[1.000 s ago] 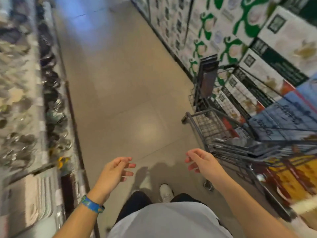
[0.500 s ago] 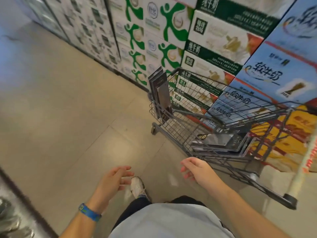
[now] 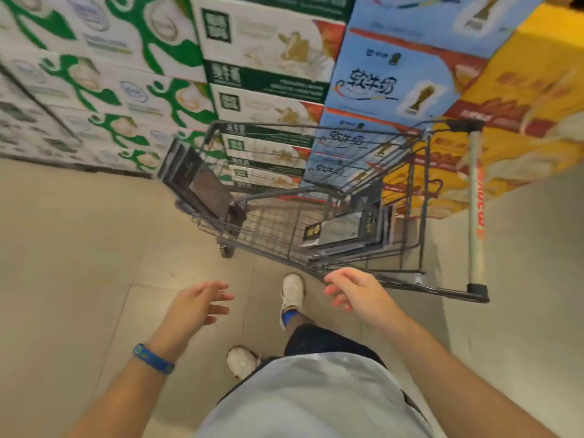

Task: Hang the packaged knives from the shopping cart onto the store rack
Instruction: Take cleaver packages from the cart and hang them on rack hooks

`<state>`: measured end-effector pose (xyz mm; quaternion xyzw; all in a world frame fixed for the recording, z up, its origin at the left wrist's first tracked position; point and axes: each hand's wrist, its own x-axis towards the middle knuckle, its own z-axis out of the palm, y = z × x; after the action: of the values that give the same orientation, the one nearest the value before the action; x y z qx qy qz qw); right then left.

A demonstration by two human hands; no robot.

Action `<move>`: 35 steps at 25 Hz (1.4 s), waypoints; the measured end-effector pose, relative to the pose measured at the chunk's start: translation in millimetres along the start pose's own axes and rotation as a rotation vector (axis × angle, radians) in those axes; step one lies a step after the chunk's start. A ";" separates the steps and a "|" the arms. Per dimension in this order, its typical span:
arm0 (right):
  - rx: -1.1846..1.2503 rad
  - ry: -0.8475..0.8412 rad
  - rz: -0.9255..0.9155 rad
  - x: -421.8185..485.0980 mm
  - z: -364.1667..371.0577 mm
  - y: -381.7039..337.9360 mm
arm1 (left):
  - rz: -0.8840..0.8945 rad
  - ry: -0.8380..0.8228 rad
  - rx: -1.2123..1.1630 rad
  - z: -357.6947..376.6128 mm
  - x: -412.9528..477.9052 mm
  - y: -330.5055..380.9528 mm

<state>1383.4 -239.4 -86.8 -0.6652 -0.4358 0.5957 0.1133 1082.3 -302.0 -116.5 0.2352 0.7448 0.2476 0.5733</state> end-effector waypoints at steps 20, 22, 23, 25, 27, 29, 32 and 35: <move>-1.584 0.145 0.203 236.8 -99.2 -32.6 | 0.012 -0.139 0.298 117.3 110.9 142.0; -1.601 0.092 0.224 230.5 -95.7 -25.9 | 0.020 -0.135 0.310 115.6 114.0 141.7; -1.619 0.060 0.239 227.9 -95.4 -22.9 | 0.019 -0.128 0.311 115.0 116.6 141.8; -1.659 0.018 0.243 221.1 -92.1 -18.0 | 0.022 -0.130 0.325 112.8 116.8 143.7; -1.643 -0.011 0.232 218.3 -87.3 -15.4 | 0.033 -0.144 0.335 109.0 114.9 146.7; -1.519 -0.068 0.262 220.6 -89.8 -18.5 | 0.037 -0.145 0.331 103.4 114.6 151.5; -1.305 -0.221 0.305 236.1 -113.2 -27.6 | 0.035 -0.112 0.302 94.2 115.8 156.7; -0.822 -0.228 0.439 250.6 -139.4 -27.5 | 0.031 -0.085 0.285 86.6 114.8 156.1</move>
<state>1473.0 7.4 -205.4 -0.6615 -0.4942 0.4530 -0.3361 1150.0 -100.9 -120.6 0.3361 0.7438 0.1382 0.5610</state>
